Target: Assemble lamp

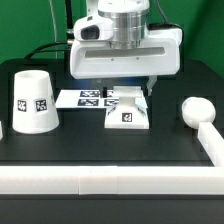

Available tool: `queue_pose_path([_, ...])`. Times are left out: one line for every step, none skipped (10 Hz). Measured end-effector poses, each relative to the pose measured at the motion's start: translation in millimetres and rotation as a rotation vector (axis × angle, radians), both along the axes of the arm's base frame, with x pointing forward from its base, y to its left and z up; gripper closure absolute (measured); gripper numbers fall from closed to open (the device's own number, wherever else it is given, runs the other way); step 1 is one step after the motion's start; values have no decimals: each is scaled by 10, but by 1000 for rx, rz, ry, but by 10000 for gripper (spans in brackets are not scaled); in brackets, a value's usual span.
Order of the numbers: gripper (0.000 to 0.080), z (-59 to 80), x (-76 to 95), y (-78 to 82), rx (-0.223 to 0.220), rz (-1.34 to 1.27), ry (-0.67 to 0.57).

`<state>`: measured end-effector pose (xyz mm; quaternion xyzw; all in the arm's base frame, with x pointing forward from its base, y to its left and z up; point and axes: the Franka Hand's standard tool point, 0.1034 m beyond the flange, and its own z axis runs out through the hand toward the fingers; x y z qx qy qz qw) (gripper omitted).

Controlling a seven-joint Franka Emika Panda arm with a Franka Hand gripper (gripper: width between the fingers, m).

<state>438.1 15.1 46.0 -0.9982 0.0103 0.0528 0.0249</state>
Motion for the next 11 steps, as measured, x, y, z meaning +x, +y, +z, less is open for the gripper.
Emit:
queue_pose_path([145,-2,-1,0,0,2,0])
queue_pose_path([145,-9,-5,0,1,5,2])
queue_pose_path([267,-9,-4,0,1,5,1])
queue_pose_path([267,-9,-4,0,1,5,1])
queue_pose_path([267,-9,-3,0,1,5,1])
queue_pose_path([267,-9,-3,0,1,5,1])
queue_pose_path([267,-9,-3,0,1,5,1])
queue_pose_path([267,-9,-3,0,1,5,1])
queue_pose_path([267,-9,-3,0,1,5,1])
queue_pose_path([266,-8,35,17,2,7,-1])
queue_pose_path([266,-7,156,57,4,15,-13])
